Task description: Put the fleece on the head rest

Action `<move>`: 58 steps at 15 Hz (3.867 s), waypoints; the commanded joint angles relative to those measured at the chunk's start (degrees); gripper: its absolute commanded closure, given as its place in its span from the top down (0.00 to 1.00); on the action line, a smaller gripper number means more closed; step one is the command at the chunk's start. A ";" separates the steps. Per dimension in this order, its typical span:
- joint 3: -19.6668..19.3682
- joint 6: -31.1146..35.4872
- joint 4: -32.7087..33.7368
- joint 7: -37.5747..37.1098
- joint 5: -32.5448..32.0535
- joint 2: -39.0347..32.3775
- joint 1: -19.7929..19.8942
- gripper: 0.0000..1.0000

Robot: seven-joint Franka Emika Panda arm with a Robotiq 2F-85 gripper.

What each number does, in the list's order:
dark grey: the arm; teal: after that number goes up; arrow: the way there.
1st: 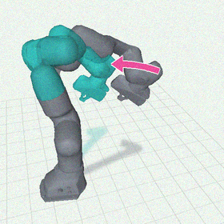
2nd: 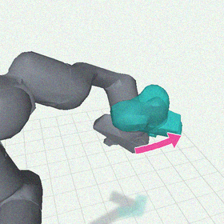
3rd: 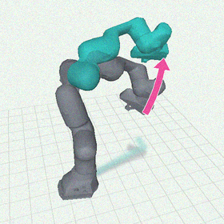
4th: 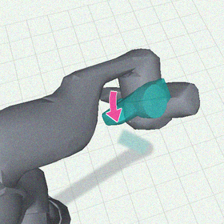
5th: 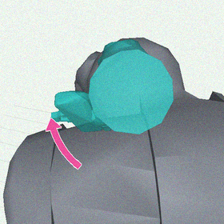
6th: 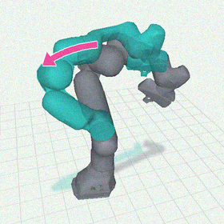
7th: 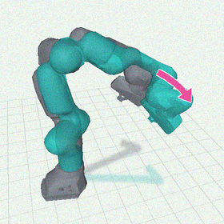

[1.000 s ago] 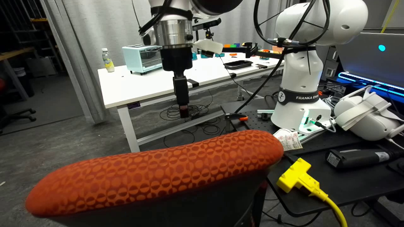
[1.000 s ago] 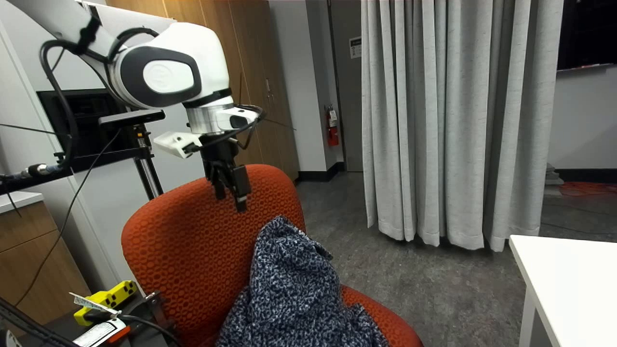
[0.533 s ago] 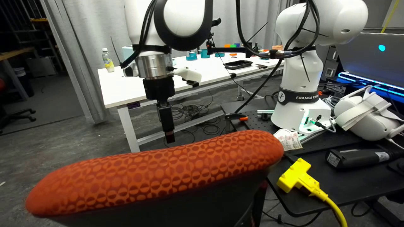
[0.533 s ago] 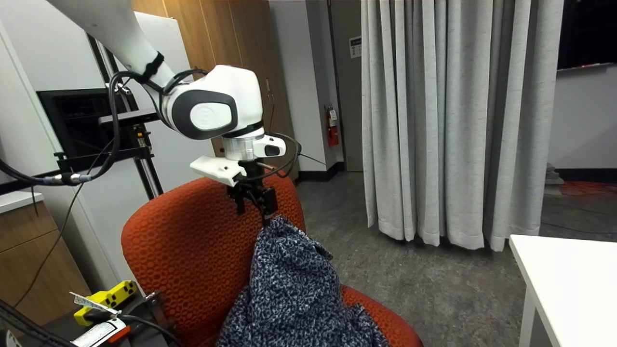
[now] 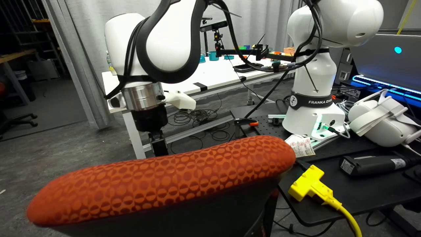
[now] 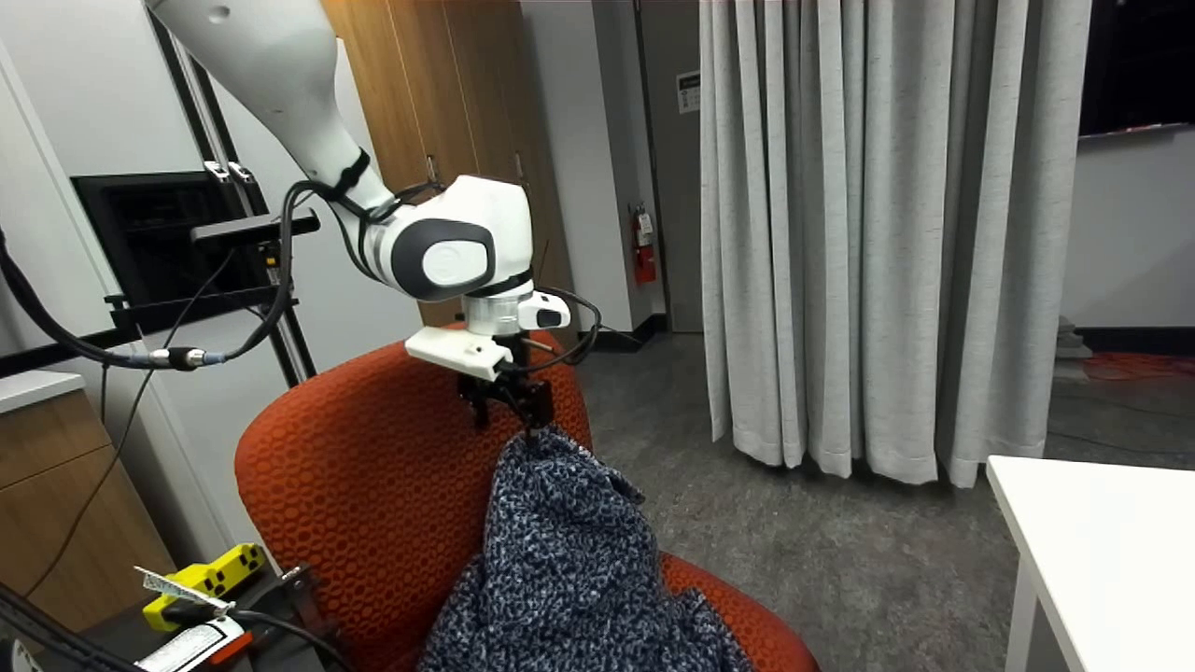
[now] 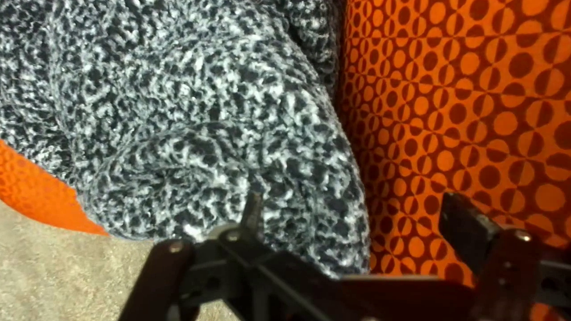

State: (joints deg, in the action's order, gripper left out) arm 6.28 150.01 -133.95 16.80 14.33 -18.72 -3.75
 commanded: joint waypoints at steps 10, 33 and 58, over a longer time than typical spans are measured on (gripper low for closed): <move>1.41 1.63 9.99 -0.59 -6.47 -13.29 4.60 0.58; 4.88 -8.03 10.15 -17.23 -9.81 20.83 -5.74 0.02; 8.82 -27.63 27.69 -26.16 -8.84 31.69 -10.80 0.02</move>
State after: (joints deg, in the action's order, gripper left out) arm 16.61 122.05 -100.81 -10.40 -1.27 9.51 -14.23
